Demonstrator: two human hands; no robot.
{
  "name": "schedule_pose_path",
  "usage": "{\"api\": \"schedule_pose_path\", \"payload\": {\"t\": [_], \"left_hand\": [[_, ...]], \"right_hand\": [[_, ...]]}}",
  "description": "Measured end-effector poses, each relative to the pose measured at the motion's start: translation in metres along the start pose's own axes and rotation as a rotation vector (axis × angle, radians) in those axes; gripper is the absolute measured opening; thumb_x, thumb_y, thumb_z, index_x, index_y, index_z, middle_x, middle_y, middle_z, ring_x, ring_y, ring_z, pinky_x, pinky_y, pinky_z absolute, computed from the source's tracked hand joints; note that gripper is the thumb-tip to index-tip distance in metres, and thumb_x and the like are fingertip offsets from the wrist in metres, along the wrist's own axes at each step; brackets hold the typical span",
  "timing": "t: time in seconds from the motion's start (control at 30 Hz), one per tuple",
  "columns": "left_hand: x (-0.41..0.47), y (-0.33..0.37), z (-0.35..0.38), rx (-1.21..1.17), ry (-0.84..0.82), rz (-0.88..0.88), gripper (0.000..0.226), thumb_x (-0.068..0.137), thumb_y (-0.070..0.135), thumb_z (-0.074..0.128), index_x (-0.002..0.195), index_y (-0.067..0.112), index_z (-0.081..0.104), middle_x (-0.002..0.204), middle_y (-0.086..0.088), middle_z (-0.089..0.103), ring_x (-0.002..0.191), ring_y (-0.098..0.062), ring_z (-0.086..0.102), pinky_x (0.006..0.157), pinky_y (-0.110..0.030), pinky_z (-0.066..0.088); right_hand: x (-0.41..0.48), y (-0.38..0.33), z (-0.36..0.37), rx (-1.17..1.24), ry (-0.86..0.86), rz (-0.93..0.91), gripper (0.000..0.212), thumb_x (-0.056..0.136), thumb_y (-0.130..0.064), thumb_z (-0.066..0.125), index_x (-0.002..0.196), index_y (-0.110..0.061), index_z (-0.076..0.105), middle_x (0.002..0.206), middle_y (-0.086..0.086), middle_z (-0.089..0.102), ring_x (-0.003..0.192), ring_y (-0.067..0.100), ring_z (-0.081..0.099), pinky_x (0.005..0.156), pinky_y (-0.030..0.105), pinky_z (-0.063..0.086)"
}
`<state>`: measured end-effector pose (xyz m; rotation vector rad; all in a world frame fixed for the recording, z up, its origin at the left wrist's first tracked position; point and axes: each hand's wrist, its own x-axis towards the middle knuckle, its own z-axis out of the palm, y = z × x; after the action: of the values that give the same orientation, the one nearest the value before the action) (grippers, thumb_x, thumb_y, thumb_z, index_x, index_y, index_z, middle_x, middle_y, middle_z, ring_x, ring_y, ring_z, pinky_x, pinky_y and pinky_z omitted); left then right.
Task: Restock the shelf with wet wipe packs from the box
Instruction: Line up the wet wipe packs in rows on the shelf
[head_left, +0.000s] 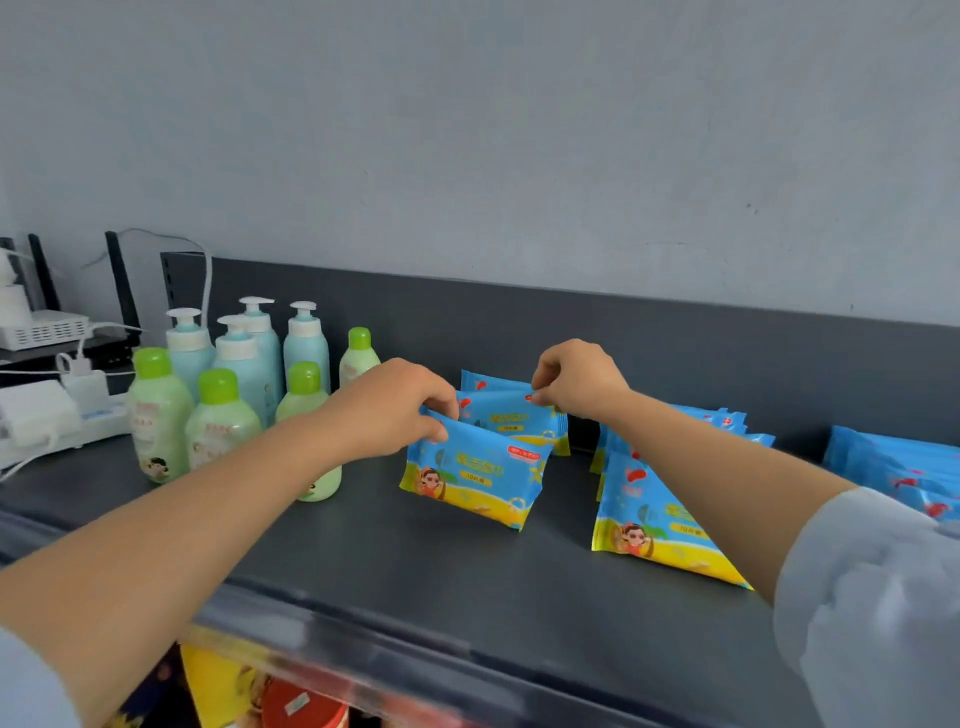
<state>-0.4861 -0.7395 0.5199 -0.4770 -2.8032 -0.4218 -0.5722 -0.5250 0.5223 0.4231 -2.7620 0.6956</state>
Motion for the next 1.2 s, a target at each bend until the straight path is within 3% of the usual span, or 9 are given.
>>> {"api": "schedule_pose_path", "payload": {"t": [0.1, 0.2, 0.53, 0.67, 0.8, 1.2], "left_hand": [[0.008, -0.002, 0.001, 0.056, -0.023, 0.031, 0.012, 0.086, 0.022, 0.068, 0.098, 0.021, 0.070, 0.077, 0.026, 0.051, 0.082, -0.001, 0.055, 0.074, -0.027, 0.047], [0.015, -0.004, 0.004, 0.110, -0.031, 0.030, 0.014, 0.086, 0.023, 0.067, 0.100, 0.021, 0.070, 0.089, 0.019, 0.057, 0.093, -0.010, 0.059, 0.083, -0.036, 0.050], [0.044, -0.009, 0.016, 0.192, 0.018, 0.005, 0.011, 0.088, 0.024, 0.064, 0.099, 0.022, 0.067, 0.098, 0.007, 0.064, 0.091, -0.014, 0.059, 0.068, -0.028, 0.044], [0.057, -0.012, 0.027, 0.234, 0.037, -0.010, 0.008, 0.089, 0.025, 0.063, 0.096, 0.023, 0.065, 0.097, 0.005, 0.063, 0.087, -0.015, 0.059, 0.074, -0.035, 0.053], [0.068, -0.013, 0.036, 0.315, 0.038, -0.022, 0.004, 0.091, 0.023, 0.060, 0.093, 0.020, 0.062, 0.094, 0.002, 0.061, 0.083, -0.018, 0.058, 0.071, -0.036, 0.053], [0.092, -0.011, 0.048, 0.478, 0.000, 0.017, 0.019, 0.095, 0.018, 0.050, 0.111, 0.016, 0.061, 0.095, -0.001, 0.055, 0.085, -0.018, 0.056, 0.062, -0.029, 0.040]], "right_hand": [[0.004, 0.003, 0.003, -0.021, -0.011, 0.019, 0.013, 0.080, -0.019, 0.076, 0.075, -0.019, 0.065, 0.083, -0.003, 0.067, 0.078, 0.013, 0.063, 0.073, 0.028, 0.054], [0.009, 0.007, 0.006, -0.078, -0.026, 0.033, 0.014, 0.078, -0.020, 0.078, 0.074, -0.021, 0.065, 0.087, -0.004, 0.068, 0.083, 0.013, 0.063, 0.073, 0.028, 0.053], [0.014, 0.018, 0.004, -0.093, -0.019, 0.070, 0.010, 0.079, -0.020, 0.078, 0.079, -0.017, 0.068, 0.088, -0.001, 0.068, 0.082, 0.014, 0.062, 0.070, 0.025, 0.048], [0.016, 0.021, 0.004, -0.080, -0.020, 0.060, 0.010, 0.080, -0.019, 0.077, 0.088, -0.015, 0.072, 0.092, 0.000, 0.070, 0.086, 0.013, 0.063, 0.076, 0.026, 0.052], [0.017, 0.023, 0.002, -0.069, -0.025, 0.051, 0.011, 0.081, -0.019, 0.075, 0.091, -0.016, 0.074, 0.095, -0.001, 0.071, 0.089, 0.013, 0.064, 0.082, 0.029, 0.055], [0.019, 0.030, 0.002, -0.164, -0.043, 0.008, 0.024, 0.089, -0.005, 0.061, 0.101, -0.022, 0.074, 0.111, -0.002, 0.067, 0.095, 0.014, 0.062, 0.081, 0.028, 0.055]]}}
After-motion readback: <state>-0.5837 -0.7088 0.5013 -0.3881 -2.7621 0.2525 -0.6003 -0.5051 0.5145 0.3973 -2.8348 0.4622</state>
